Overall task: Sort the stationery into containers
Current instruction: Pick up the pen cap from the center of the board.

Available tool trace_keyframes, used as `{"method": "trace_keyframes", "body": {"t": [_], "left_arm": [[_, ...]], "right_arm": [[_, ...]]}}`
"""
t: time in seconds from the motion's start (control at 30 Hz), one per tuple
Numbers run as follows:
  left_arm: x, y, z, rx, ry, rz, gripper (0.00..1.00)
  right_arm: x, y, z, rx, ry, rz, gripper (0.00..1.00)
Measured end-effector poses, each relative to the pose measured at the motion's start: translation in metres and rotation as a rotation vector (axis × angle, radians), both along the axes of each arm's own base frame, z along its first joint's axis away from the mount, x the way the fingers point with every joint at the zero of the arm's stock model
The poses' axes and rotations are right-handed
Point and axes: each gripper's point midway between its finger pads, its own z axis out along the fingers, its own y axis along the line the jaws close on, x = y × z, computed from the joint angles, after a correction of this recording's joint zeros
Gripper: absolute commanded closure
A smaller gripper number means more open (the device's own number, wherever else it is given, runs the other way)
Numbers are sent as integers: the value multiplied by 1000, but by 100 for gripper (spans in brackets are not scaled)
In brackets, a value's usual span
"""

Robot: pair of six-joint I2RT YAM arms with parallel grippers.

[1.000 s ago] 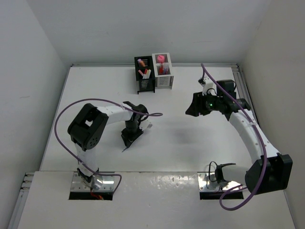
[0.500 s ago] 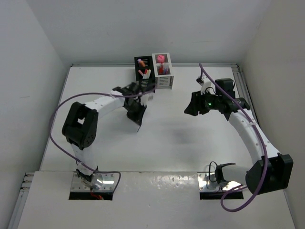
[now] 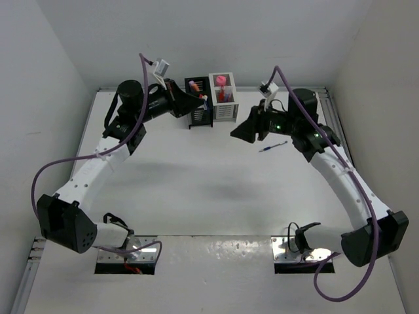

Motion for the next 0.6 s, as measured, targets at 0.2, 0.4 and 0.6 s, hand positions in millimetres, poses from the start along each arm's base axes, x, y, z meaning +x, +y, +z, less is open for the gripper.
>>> {"method": "trace_keyframes", "body": {"t": [0.2, 0.4, 0.6], "left_arm": [[-12, -11, -8, -88, 109, -50, 100], [-22, -21, -3, -119, 138, -85, 100], [-25, -24, -3, -124, 149, -95, 100]], "right_arm": [[-8, 47, 50, 19, -143, 129, 53], [-3, 68, 65, -33, -255, 166, 53], [5, 69, 35, -122, -218, 155, 52]]}}
